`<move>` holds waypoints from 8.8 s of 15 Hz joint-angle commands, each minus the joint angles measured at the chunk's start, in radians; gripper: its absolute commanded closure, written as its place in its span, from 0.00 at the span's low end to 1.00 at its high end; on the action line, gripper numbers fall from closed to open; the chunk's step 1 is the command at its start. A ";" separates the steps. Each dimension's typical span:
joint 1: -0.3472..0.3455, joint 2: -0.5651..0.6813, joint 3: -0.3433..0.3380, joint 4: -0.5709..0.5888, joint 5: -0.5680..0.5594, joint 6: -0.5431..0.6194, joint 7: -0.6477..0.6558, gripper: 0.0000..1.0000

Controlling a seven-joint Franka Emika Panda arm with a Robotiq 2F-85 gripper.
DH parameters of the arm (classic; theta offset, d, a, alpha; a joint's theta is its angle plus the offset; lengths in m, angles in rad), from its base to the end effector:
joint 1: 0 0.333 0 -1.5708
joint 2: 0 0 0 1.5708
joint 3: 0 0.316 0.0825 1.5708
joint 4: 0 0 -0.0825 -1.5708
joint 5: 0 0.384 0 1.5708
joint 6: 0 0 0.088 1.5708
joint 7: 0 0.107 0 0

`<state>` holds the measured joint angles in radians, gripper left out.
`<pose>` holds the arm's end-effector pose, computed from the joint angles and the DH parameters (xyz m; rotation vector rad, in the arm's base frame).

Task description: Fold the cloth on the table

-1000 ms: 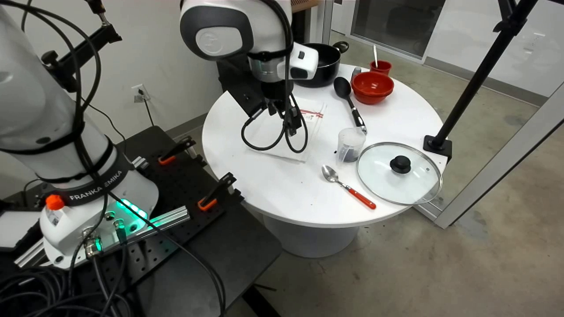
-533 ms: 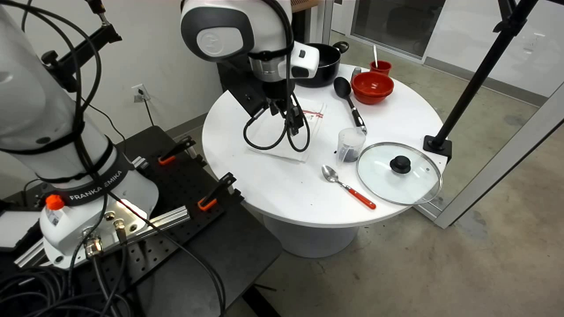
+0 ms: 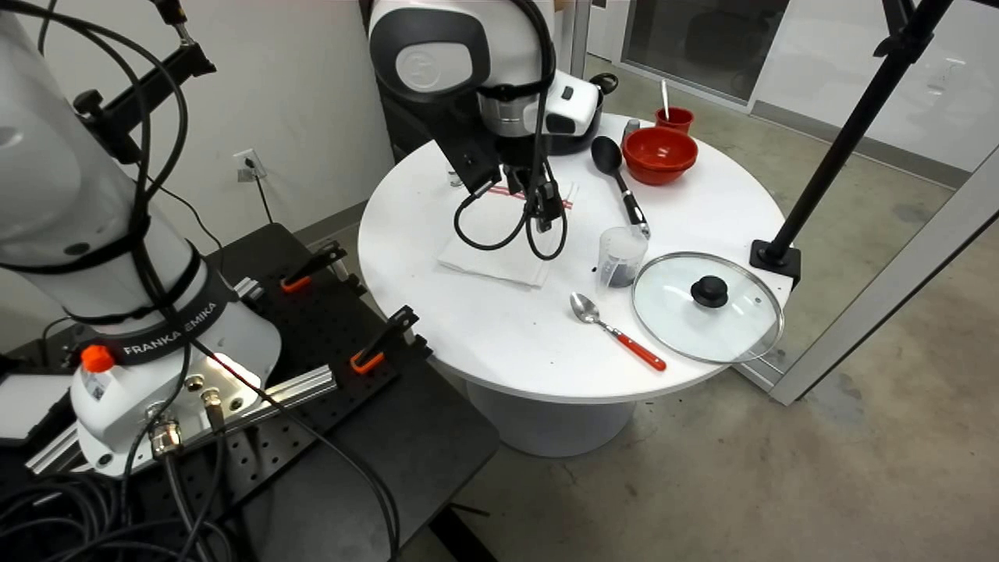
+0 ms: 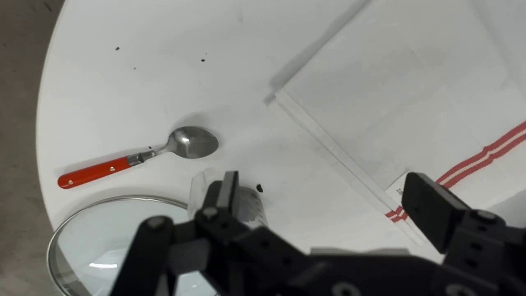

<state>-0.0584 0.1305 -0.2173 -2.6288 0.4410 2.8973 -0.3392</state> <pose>0.4155 -0.1465 0.2162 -3.0229 0.5398 -0.2609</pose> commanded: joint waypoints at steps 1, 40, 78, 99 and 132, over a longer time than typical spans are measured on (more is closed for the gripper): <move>-0.040 0.081 0.013 0.135 0.077 -0.153 -0.041 0.00; -0.472 0.561 0.426 0.405 -0.221 0.044 -0.061 0.00; -0.519 0.606 0.444 0.348 -0.273 0.128 -0.029 0.92; -0.502 0.191 0.466 0.158 -0.096 -0.080 -0.061 0.98; -0.050 0.206 0.251 0.256 -0.203 0.138 0.433 0.98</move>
<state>-0.2185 0.2937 0.1415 -2.3946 0.3232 2.9990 -0.0012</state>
